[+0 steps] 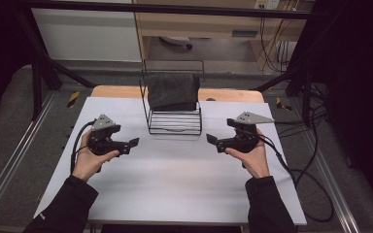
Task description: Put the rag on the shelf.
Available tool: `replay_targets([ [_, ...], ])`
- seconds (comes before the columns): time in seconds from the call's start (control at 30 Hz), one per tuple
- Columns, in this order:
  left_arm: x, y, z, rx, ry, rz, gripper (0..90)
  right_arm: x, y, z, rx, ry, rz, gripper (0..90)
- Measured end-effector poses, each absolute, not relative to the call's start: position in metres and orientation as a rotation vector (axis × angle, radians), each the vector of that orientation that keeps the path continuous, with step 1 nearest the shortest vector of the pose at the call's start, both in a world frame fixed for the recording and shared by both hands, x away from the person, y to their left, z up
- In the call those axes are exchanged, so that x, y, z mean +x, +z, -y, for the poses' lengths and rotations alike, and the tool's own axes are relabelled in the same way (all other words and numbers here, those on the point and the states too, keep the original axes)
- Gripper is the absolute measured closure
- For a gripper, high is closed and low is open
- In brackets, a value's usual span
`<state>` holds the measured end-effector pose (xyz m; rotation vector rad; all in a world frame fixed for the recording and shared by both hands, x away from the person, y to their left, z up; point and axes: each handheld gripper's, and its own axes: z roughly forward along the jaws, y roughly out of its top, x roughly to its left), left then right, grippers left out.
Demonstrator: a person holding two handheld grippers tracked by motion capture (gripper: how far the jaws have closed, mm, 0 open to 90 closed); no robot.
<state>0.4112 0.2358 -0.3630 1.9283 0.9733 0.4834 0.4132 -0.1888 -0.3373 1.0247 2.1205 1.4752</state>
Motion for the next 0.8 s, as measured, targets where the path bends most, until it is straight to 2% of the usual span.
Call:
replay_targets([
  [0.8, 0.378, -0.43, -0.274, 2.013, 0.431, -0.987, 11.1, 0.378, -0.425, 0.245, 1.103, 1.366, -2.238, 0.7],
])
